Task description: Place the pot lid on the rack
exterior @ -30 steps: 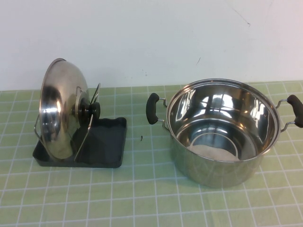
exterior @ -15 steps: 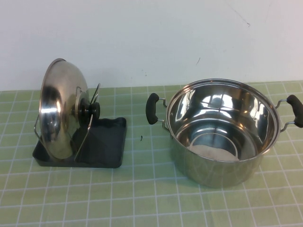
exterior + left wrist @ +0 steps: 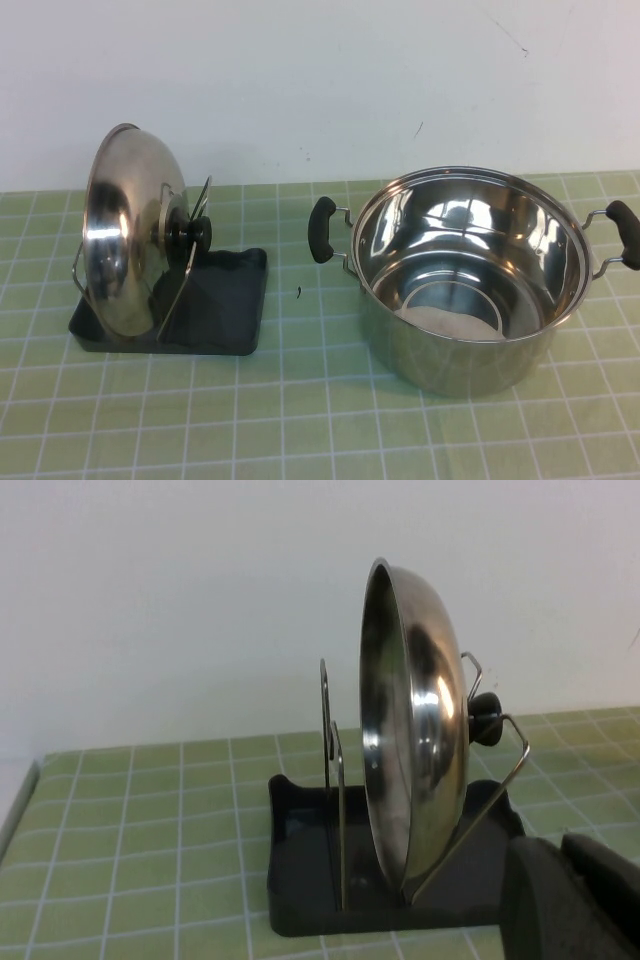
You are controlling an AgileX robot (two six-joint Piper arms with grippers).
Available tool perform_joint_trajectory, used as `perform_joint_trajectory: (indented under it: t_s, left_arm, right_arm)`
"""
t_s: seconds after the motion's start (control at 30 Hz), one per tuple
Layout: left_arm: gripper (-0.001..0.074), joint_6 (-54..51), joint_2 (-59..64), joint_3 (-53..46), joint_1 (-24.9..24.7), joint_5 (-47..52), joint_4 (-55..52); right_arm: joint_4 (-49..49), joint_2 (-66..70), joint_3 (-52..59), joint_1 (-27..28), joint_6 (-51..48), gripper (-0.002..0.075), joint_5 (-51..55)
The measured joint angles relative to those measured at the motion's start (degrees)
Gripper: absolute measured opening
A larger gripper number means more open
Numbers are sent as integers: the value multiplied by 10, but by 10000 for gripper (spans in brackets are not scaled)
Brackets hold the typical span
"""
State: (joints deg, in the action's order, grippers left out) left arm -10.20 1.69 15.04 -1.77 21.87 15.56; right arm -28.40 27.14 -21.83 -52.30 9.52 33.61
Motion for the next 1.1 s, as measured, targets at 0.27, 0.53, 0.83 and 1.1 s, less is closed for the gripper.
perform_joint_trajectory:
  t_s: [0.27,0.53,0.83,1.1]
  left_arm:
    - [-1,0,0,-30,0,17,0]
    - [-1,-1,-10,-95,0,-7,-23]
    - [-1,114,-24,-157,0,-32,-106]
    - [-1,182,-24,-157,0,-32,-111]
  right_arm:
    - [0,0,0,0,0,-1,0]
    - [0,0,0,0,3,-1,3]
    - [1,0,0,0,4,-1,11]
    - [1,0,0,0,4,-1,10]
